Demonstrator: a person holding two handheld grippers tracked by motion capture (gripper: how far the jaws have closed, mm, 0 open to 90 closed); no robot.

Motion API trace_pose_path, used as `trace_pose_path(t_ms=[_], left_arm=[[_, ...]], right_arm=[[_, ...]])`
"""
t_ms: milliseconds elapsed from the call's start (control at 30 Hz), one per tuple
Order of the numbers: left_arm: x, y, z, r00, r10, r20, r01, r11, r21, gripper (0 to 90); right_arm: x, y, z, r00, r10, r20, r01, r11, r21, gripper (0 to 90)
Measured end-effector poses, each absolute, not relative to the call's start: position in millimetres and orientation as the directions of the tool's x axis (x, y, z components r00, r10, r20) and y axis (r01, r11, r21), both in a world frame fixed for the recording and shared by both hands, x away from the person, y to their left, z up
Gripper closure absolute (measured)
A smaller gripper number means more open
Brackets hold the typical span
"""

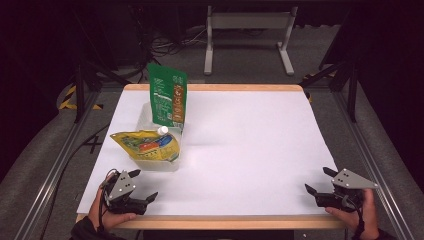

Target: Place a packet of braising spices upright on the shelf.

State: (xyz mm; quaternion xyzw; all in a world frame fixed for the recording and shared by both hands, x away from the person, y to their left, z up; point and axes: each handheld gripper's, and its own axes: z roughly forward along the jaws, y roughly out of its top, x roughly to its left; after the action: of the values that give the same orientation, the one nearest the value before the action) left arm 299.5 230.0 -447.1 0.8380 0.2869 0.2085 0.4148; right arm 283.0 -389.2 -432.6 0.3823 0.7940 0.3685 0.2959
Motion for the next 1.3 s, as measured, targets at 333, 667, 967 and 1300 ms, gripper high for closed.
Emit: trace_pose_path(t_ms=[333,667,967,1300], left_arm=[[299.6,231.7,-446.5,0.747,0.657,0.102,0.295,-0.465,0.835,8.6],[300.0,230.5,-448.2,0.755,0.649,0.091,0.289,-0.454,0.843,8.6],[301.4,229.9,-447.9,0.749,0.657,0.087,0.296,-0.45,0.842,8.0],[301.2,230.3,-447.9,0.744,0.663,0.083,0.299,-0.442,0.846,7.3]], right_arm=[[275.8,-393.3,-431.4,-0.5,0.847,-0.18,0.368,0.396,0.841,15.9],[275.4,-382.3,-431.7,-0.525,0.83,-0.189,0.365,0.42,0.831,15.9],[276.3,-384.5,-430.6,-0.515,0.838,-0.181,0.365,0.405,0.839,15.1],[278.2,-384.0,-431.4,-0.526,0.832,-0.178,0.366,0.41,0.835,14.4]])
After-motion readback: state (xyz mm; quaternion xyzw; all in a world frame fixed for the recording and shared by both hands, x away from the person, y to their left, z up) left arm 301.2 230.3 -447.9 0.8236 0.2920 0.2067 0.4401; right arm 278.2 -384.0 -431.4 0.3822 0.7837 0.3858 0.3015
